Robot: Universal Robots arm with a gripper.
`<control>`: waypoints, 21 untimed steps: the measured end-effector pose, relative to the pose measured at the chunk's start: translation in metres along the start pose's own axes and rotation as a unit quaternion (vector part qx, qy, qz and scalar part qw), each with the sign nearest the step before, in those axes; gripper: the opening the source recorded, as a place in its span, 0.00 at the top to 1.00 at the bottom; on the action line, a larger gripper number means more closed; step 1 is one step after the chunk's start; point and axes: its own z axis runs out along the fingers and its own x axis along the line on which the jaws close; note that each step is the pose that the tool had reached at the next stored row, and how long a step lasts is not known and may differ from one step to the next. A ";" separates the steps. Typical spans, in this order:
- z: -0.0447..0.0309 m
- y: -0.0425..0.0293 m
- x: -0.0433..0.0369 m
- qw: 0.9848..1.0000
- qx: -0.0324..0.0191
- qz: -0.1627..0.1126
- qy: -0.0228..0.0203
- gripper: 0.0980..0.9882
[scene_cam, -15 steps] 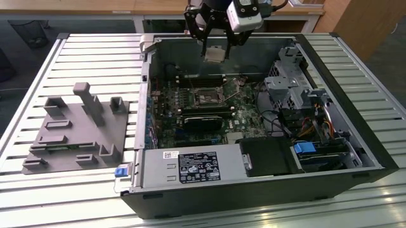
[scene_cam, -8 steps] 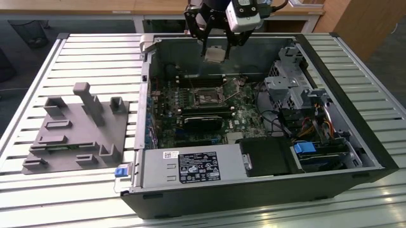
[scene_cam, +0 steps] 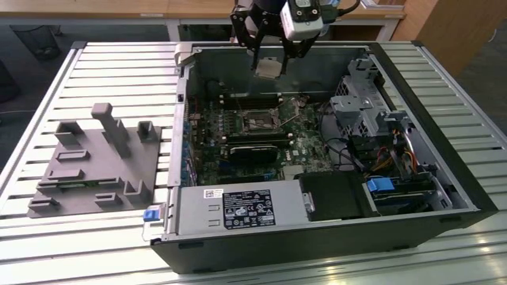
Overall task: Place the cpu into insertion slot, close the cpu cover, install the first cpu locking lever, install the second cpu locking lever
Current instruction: 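Place the cpu into insertion slot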
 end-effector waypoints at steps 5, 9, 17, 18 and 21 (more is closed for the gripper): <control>0.0001 0.0000 0.0000 1.000 0.000 0.011 -0.001 0.50; 0.0001 0.0000 0.0000 1.000 0.000 0.019 -0.002 0.50; 0.0003 0.0000 0.0000 0.999 -0.001 0.034 -0.003 0.50; 0.0003 0.0000 0.0000 0.999 -0.001 0.036 -0.003 0.50; 0.0004 0.0000 0.0000 0.999 -0.001 0.042 -0.004 0.50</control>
